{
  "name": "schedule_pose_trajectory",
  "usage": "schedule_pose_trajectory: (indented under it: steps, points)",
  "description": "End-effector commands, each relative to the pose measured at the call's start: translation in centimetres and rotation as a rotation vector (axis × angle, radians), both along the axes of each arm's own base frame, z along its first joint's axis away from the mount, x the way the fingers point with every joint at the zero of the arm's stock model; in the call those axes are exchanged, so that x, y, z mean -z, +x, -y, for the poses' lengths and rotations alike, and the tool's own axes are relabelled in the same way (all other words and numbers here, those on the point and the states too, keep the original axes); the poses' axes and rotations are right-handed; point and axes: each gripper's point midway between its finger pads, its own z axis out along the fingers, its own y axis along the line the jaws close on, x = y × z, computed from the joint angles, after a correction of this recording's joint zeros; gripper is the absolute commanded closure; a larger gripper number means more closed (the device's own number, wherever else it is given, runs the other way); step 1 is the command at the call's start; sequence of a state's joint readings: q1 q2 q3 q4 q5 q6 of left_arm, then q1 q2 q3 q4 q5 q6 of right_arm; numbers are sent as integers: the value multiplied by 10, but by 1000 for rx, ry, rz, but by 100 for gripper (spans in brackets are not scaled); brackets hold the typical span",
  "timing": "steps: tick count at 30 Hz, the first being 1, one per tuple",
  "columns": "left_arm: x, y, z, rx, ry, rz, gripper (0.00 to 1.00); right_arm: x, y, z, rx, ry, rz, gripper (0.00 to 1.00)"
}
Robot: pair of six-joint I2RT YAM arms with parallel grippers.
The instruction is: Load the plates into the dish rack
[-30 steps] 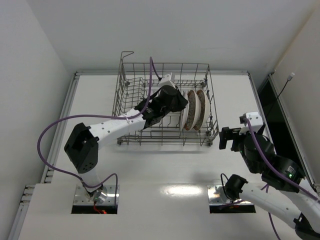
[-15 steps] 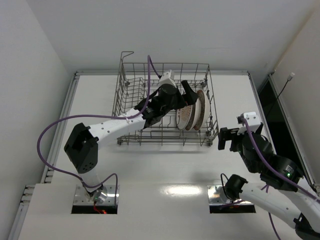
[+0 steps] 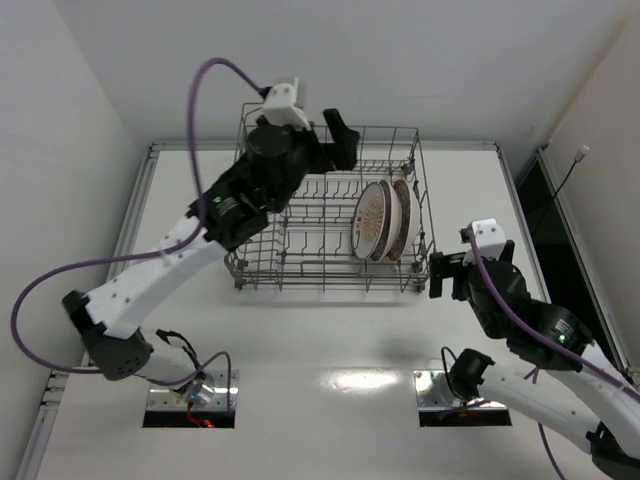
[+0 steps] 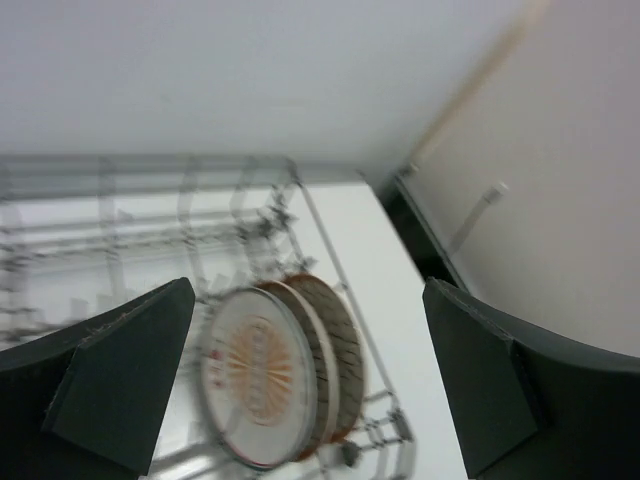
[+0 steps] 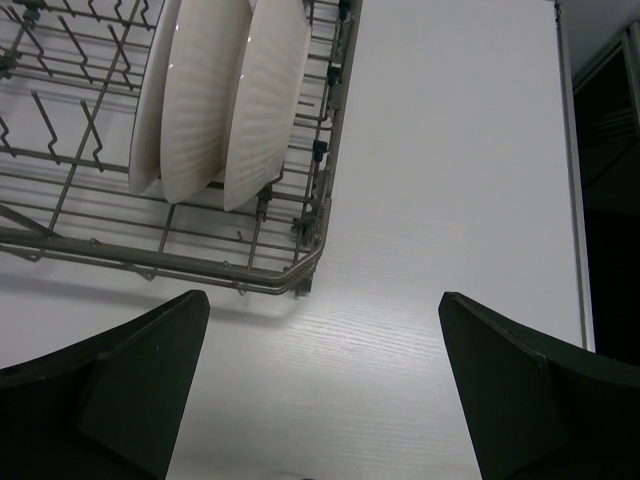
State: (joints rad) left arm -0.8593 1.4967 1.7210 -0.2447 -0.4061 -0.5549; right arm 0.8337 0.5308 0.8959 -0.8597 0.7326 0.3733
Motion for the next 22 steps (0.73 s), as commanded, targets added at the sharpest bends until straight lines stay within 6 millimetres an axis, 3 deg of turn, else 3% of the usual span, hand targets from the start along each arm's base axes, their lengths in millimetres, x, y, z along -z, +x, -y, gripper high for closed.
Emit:
schedule_pose_trajectory:
  steps: [1,2,4,5,6,8,9,11,12,19,20,22]
  points:
    - [0,-6,-79,-240,245,34,0,3,9,-9,4,-13,-10,1]
    - [19,-4,-94,-286,298,9,0,5,10,-12,-13,-31,-23,1]
    - [28,-4,-144,-433,342,-17,0,10,15,-22,-35,-56,-53,1]
    - [53,-3,-161,-484,403,-50,0,12,15,-25,-46,-71,-75,1]
    - [62,-2,-179,-529,420,-67,0,17,15,-26,-59,-97,-98,1]
    - [71,-11,-202,-558,441,-71,0,15,17,-32,-82,-93,-98,1]
    - [94,-11,-208,-569,467,-92,0,15,16,-34,-97,-97,-102,1]
    - [110,-13,-230,-620,491,-108,0,18,17,-35,-97,-95,-101,1]
    - [129,-19,-241,-641,511,-124,0,24,18,-35,-97,-112,-117,1]
    - [181,-34,-272,-712,538,-144,0,29,21,-41,-106,-132,-145,1]
    - [176,-36,-274,-718,512,-115,0,32,22,-43,-106,-142,-156,1]
    - [184,-40,-277,-714,540,-104,0,33,21,-39,-95,-155,-160,1]
